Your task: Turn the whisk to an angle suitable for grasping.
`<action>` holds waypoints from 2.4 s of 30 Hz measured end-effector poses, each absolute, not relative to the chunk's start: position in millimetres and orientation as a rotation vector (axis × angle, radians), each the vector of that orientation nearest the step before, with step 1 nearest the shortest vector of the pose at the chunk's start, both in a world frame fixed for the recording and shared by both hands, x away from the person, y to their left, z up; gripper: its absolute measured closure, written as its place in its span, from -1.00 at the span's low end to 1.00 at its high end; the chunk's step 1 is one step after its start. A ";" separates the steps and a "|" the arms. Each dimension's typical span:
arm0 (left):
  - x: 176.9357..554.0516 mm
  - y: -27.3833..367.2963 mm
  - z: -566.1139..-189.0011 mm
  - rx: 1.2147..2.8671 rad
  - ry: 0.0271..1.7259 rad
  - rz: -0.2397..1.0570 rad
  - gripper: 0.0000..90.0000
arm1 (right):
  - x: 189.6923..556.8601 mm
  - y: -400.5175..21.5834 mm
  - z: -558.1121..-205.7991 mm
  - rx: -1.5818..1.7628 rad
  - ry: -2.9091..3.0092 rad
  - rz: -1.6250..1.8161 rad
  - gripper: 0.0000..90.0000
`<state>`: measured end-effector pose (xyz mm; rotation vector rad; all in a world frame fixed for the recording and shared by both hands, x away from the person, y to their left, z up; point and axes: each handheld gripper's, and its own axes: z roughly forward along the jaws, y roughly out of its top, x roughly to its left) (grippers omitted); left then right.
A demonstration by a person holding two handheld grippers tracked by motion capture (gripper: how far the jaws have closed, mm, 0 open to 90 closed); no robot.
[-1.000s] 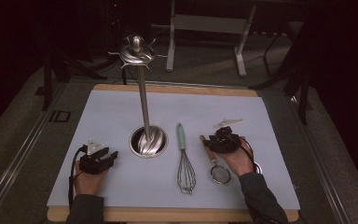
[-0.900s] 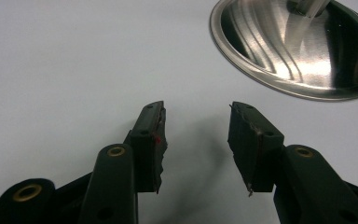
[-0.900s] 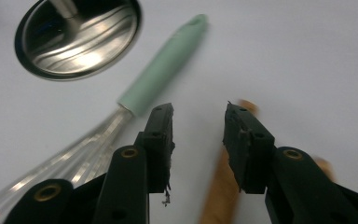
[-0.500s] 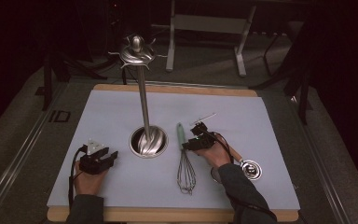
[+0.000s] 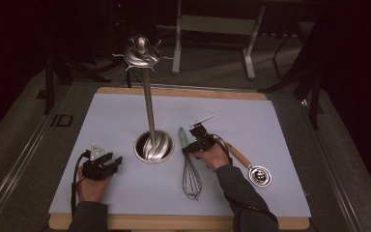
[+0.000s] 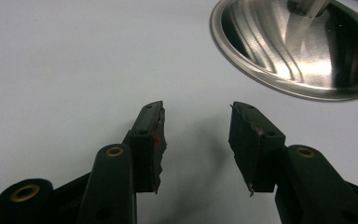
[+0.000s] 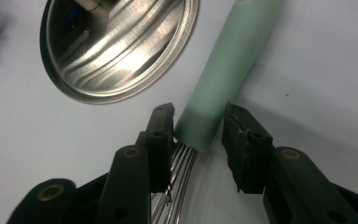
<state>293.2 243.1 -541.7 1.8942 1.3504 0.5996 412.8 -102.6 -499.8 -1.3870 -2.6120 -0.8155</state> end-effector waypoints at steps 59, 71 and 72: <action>292.5 243.4 -541.6 1.880 1.353 0.606 0.23 | 377.0 -137.4 -377.0 -1.063 -2.717 -1.448 0.55; 292.4 243.4 -541.6 1.878 1.353 0.605 0.23 | 372.9 -148.1 -355.1 -0.910 -2.775 -1.567 0.55; 292.3 243.3 -541.5 1.879 1.352 0.606 0.23 | 372.3 -148.7 -353.3 -0.893 -2.779 -1.581 0.55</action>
